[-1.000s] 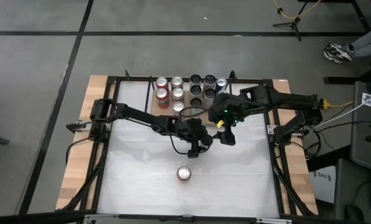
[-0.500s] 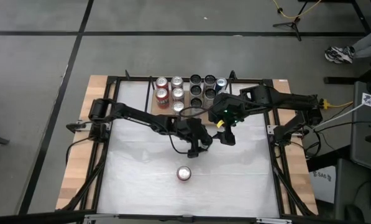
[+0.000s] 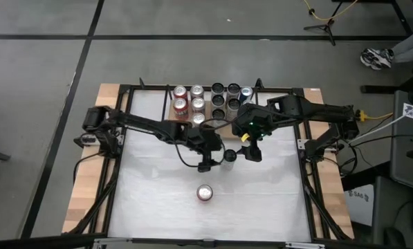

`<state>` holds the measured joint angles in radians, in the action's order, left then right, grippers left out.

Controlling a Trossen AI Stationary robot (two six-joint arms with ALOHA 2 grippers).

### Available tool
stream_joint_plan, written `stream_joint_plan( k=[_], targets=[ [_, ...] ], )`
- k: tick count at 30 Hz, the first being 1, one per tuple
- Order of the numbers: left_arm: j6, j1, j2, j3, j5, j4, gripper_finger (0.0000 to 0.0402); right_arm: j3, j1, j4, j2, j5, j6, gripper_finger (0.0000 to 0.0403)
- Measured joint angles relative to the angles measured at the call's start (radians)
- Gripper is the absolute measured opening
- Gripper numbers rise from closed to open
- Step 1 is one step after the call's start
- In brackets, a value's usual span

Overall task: Place canned beverage on shelf
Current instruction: Put the white pink soda can onto the shelf aligned with the other white pink soda cans

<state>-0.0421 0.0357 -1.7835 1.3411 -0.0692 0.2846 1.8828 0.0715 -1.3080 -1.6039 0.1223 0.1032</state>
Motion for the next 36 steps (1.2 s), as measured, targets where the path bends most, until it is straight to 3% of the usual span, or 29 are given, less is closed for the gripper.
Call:
stream_joint_plan(
  k=[6, 13, 20, 31, 36],
  targets=[
    [0.011, 0.015, 0.115, 0.000, 0.035, 0.177, 0.0335, 0.000, 0.001, 0.003, 0.000, -0.016, 0.070, 0.0347],
    [0.039, 0.086, 0.274, 0.000, 0.240, 0.339, 0.0335, -0.001, 0.002, 0.006, 0.000, -0.095, 0.139, 0.0347],
    [0.023, 0.164, 0.403, 0.000, 0.366, 0.400, 0.0335, -0.071, 0.002, 0.056, 0.000, -0.098, 0.163, 0.0347],
    [-0.062, 0.273, 0.437, 0.000, 0.524, 0.458, 0.0334, -0.289, 0.002, 0.197, -0.002, -0.079, 0.292, 0.0347],
    [-0.089, 0.295, 0.436, 0.000, 0.538, 0.457, 0.0334, -0.354, 0.002, 0.254, -0.001, -0.077, 0.315, 0.0347]
  ],
)
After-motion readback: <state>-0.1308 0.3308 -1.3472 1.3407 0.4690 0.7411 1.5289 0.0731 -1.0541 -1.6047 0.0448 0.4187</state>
